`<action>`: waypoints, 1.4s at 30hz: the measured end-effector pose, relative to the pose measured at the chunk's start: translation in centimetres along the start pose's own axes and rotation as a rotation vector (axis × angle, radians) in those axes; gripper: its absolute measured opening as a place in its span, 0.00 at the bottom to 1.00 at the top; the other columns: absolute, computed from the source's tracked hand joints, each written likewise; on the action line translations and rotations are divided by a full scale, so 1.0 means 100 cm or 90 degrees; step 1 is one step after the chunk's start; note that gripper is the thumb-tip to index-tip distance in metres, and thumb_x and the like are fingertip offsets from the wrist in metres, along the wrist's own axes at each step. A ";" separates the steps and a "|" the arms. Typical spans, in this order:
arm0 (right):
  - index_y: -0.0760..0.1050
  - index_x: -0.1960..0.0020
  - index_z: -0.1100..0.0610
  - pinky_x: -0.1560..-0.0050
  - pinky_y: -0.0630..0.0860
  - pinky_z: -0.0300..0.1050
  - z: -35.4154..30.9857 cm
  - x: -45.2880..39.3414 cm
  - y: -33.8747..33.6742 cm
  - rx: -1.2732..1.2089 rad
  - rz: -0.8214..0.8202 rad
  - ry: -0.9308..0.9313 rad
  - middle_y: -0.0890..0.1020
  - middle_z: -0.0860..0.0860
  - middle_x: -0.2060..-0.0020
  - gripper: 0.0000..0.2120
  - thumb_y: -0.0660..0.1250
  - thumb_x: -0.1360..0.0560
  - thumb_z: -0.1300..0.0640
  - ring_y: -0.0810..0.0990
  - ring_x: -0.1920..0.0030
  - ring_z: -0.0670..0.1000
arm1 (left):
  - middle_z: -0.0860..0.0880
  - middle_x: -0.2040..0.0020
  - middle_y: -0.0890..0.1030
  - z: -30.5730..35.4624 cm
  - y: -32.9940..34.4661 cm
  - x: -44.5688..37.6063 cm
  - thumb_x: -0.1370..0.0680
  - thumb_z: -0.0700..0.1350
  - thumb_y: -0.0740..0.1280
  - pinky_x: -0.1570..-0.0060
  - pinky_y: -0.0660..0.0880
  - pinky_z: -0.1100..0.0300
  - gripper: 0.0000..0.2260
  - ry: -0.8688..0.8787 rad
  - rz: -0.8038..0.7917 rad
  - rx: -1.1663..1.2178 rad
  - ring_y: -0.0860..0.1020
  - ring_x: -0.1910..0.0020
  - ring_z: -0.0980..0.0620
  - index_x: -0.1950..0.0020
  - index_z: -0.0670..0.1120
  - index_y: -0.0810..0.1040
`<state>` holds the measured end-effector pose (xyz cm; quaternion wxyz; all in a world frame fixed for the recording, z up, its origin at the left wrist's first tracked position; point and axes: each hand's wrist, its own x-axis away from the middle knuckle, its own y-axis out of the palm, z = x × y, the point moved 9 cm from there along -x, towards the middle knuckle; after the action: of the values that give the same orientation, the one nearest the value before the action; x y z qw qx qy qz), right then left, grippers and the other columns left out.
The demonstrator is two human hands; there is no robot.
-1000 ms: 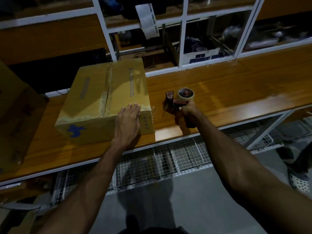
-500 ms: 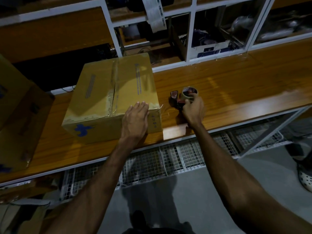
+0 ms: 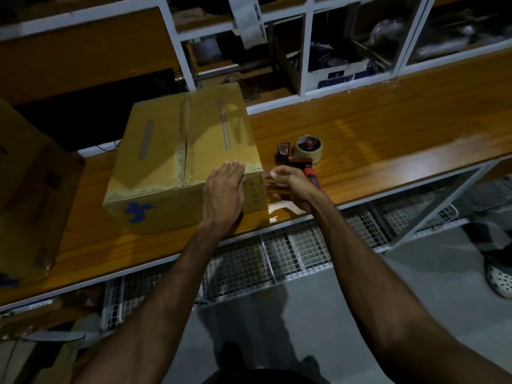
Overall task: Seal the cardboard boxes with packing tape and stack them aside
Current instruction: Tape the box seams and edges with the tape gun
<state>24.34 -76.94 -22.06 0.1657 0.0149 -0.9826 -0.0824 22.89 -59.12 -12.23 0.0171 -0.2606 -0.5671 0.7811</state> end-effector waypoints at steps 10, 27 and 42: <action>0.82 0.52 0.59 0.43 0.84 0.47 0.028 0.008 0.006 -0.304 0.036 0.182 0.85 0.51 0.63 0.02 0.73 0.20 0.62 0.85 0.60 0.46 | 0.42 0.27 0.77 0.000 -0.002 0.001 0.15 0.44 0.64 0.24 0.68 0.44 0.17 0.019 0.018 0.003 0.75 0.27 0.43 0.26 0.43 0.76; 0.78 0.47 0.62 0.51 0.85 0.55 0.029 0.023 0.015 -0.024 0.229 -0.054 0.85 0.58 0.56 0.09 0.74 0.20 0.57 0.83 0.57 0.54 | 0.43 0.27 0.77 -0.005 0.002 0.003 0.15 0.42 0.65 0.24 0.67 0.43 0.16 -0.001 0.029 0.022 0.74 0.26 0.43 0.27 0.43 0.76; 0.77 0.52 0.49 0.54 0.81 0.41 -0.005 0.037 0.033 0.171 0.355 -0.249 0.82 0.46 0.57 0.08 0.75 0.22 0.57 0.82 0.55 0.45 | 0.43 0.27 0.77 -0.006 0.001 0.003 0.15 0.42 0.65 0.23 0.67 0.45 0.16 0.009 0.043 0.032 0.75 0.27 0.43 0.27 0.43 0.77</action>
<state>20.97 -74.02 -19.88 -0.0129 -0.2478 -0.9641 0.0945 22.86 -58.54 -12.55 0.0014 -0.2849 -0.5381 0.7933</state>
